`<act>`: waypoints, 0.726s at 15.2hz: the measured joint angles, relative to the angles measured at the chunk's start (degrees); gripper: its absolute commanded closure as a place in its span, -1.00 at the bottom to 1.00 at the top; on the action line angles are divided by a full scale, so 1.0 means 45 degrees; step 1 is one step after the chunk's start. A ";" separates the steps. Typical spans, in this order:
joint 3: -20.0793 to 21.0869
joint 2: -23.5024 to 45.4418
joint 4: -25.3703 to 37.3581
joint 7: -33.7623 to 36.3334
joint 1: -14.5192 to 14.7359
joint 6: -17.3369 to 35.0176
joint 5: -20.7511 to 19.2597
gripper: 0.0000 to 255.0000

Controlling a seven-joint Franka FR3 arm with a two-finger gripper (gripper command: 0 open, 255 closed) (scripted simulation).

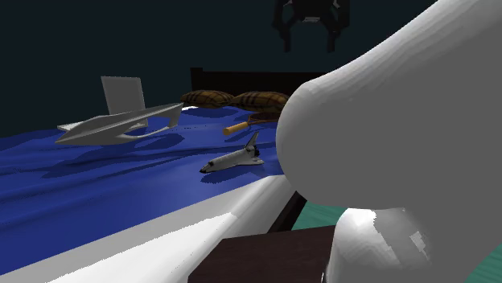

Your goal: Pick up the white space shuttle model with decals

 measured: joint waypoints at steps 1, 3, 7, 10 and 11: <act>0.0000 0.0000 0.0000 0.0000 0.0000 0.0000 0.0000 -1.00; 0.0254 0.0101 -0.0399 0.0624 -0.0050 0.0522 0.0257 -1.00; 0.0985 0.0639 -0.1232 0.2493 -0.0211 0.2031 0.0987 -1.00; 0.1609 0.1296 -0.1727 0.3989 -0.0293 0.3333 0.1555 -1.00; 0.1872 0.1591 -0.1793 0.4546 -0.0293 0.3759 0.1765 -1.00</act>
